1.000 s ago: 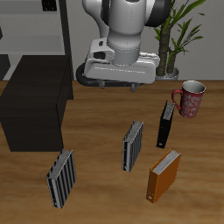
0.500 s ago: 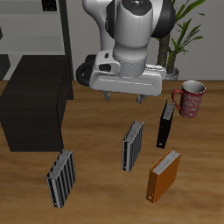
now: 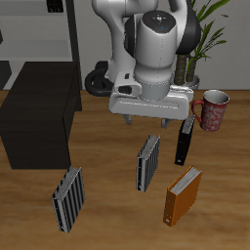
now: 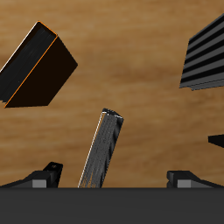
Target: Place the left striped book flat on top of the shelf
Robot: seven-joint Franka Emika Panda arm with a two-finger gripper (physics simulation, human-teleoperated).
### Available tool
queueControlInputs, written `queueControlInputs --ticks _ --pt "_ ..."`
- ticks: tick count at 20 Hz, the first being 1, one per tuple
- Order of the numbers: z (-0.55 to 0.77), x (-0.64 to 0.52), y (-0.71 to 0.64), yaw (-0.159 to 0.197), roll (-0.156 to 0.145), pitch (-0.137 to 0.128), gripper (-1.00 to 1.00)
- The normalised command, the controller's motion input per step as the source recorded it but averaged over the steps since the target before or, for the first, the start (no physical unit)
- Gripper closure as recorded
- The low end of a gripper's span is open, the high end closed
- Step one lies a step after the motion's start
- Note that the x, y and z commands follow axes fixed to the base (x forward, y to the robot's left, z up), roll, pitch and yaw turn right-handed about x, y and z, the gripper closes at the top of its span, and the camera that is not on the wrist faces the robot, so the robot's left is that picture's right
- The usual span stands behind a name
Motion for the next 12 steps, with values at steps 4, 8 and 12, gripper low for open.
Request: queueControlInputs --ticks 4,8,12 --pt "-0.31 0.04 0.11 -0.005 0.018 0.001 -1.0" --pt "-0.2 0.01 0.02 -0.003 -0.019 -0.029 -1.0" --pt "-0.24 0.03 -0.01 -0.025 -0.004 0.005 -1.0"
